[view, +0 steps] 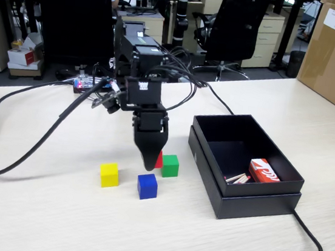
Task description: Put the red cube on top of the blue cube
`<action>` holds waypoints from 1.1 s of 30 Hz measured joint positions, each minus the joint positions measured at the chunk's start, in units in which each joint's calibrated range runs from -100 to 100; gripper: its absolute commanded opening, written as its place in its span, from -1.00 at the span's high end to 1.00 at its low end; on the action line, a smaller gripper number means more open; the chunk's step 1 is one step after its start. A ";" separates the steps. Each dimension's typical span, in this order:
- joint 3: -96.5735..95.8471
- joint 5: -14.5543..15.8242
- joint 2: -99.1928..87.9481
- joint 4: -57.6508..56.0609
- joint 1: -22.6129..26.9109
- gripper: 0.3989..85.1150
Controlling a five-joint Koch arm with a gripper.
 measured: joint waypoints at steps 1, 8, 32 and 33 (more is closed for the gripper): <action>0.00 0.00 0.52 1.01 0.05 0.99; 0.00 0.00 0.52 2.25 0.10 0.99; -0.09 0.00 1.94 3.72 -0.68 0.99; 0.00 0.00 1.94 3.72 -0.68 0.99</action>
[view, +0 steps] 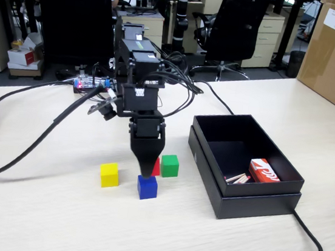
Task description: Put the red cube on top of the blue cube
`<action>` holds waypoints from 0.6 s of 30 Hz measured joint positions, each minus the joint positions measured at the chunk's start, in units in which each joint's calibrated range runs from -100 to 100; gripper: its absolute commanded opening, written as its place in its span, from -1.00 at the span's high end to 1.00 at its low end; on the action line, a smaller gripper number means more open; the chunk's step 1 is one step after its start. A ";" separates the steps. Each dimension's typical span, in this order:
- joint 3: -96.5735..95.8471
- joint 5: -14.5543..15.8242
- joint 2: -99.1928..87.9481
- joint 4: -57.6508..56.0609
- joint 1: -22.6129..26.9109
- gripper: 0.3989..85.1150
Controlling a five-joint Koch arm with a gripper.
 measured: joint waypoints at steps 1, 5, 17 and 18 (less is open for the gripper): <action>0.00 0.00 0.00 0.00 -0.05 0.99; 0.00 -0.05 0.00 0.00 -0.05 0.99; -1.64 -0.05 0.13 0.00 -0.05 0.99; -1.64 -0.05 0.13 0.00 -0.05 0.99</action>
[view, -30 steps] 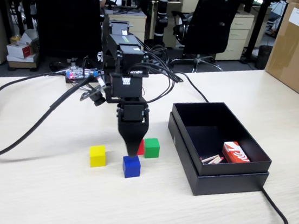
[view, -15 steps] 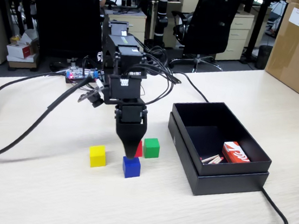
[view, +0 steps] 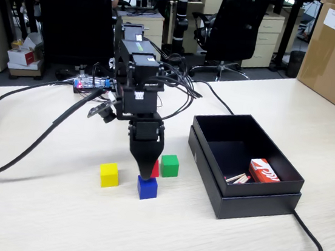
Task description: Put the red cube on top of the blue cube
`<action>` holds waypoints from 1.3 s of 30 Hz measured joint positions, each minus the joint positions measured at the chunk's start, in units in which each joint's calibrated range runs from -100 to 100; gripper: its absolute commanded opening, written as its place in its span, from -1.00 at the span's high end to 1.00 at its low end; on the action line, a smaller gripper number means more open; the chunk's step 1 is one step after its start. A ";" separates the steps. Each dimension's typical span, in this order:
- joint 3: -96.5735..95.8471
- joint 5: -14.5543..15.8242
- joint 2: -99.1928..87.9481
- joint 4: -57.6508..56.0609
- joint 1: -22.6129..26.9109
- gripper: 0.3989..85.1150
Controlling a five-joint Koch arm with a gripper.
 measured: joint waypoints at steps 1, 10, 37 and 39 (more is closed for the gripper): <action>-0.37 0.00 0.00 0.00 0.00 0.99; -1.55 0.05 0.00 0.00 0.00 0.82; -1.46 0.05 0.39 0.00 0.34 -0.07; -1.55 0.05 -0.52 0.00 0.44 -0.07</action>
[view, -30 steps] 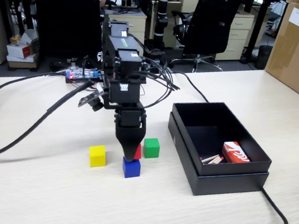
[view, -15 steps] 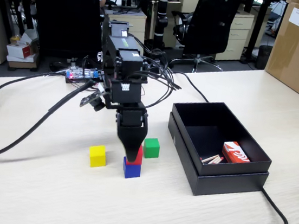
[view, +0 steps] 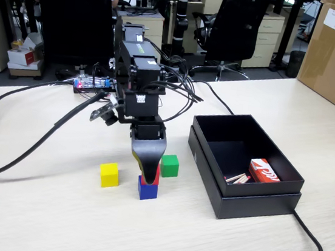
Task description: Put the red cube on top of the blue cube
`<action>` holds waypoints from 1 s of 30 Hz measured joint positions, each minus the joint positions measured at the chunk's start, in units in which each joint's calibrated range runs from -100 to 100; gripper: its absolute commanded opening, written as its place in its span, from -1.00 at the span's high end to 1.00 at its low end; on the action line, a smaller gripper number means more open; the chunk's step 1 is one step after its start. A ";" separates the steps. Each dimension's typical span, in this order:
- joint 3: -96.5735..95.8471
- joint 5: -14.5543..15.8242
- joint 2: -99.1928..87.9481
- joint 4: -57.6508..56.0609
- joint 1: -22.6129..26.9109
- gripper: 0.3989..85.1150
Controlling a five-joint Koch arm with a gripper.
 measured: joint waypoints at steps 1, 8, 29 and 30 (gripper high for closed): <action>-0.09 0.05 -1.29 0.00 0.00 -0.07; -10.77 0.10 -18.25 0.00 0.15 -0.11; -98.77 -0.24 -111.72 24.24 -2.20 -0.12; -101.51 -0.54 -113.40 26.17 -2.20 -0.13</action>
